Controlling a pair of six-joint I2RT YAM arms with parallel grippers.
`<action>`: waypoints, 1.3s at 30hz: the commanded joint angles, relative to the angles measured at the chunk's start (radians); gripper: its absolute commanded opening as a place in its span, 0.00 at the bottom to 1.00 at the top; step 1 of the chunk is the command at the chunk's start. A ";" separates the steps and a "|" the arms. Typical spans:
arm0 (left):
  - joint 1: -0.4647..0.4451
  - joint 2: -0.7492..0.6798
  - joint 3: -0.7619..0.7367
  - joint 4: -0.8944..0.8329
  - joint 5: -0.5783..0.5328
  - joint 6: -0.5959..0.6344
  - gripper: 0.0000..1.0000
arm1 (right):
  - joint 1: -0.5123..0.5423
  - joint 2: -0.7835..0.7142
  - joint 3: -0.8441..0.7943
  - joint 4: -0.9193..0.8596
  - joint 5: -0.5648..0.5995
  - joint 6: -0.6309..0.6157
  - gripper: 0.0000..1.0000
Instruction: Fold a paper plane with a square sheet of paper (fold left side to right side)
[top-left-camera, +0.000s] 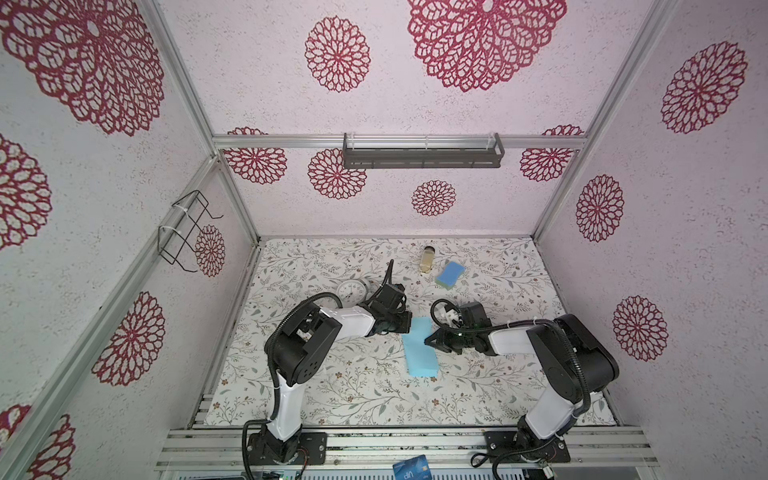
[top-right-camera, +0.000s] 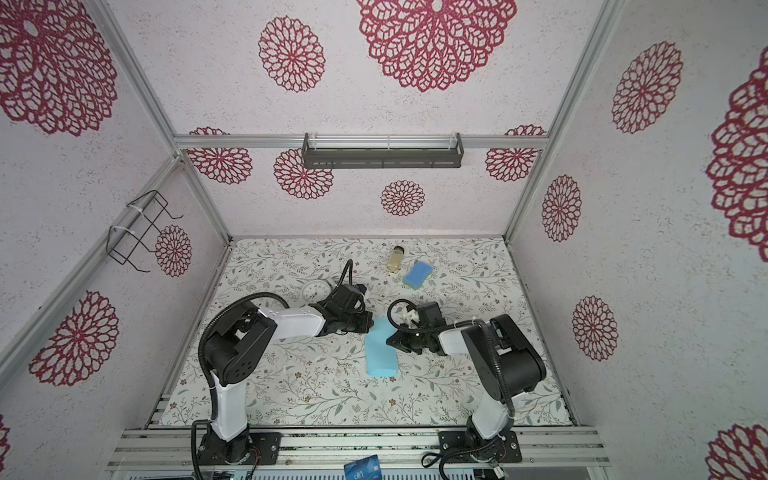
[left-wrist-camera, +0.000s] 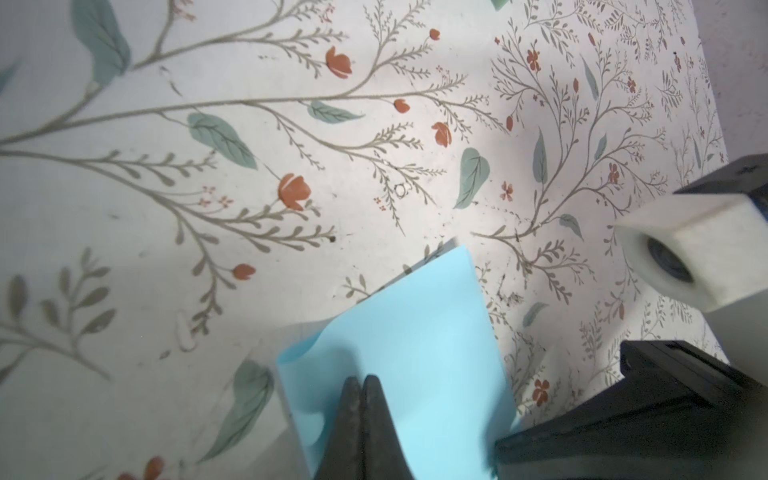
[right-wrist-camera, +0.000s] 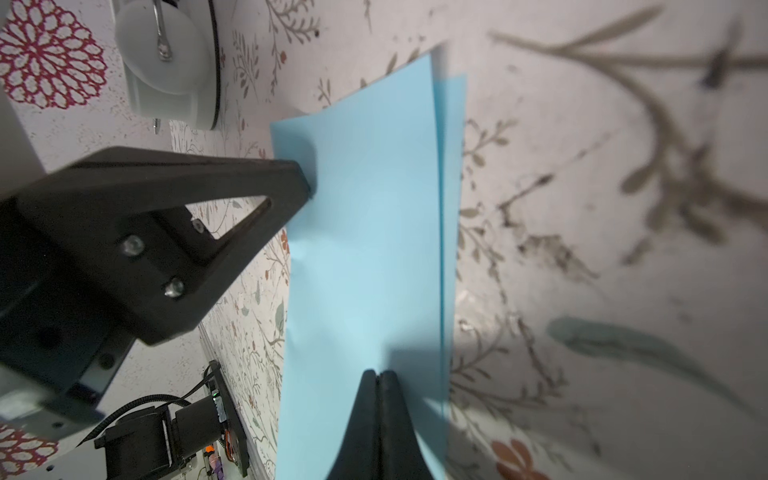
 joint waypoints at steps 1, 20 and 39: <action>0.039 -0.026 -0.053 -0.029 -0.035 0.020 0.00 | -0.004 0.064 -0.036 -0.177 0.163 -0.035 0.00; -0.158 -0.256 -0.196 0.082 0.003 -0.111 0.00 | -0.012 0.068 -0.039 -0.178 0.165 -0.048 0.00; -0.168 -0.301 -0.437 0.137 -0.042 -0.164 0.00 | -0.021 0.078 -0.047 -0.172 0.164 -0.056 0.00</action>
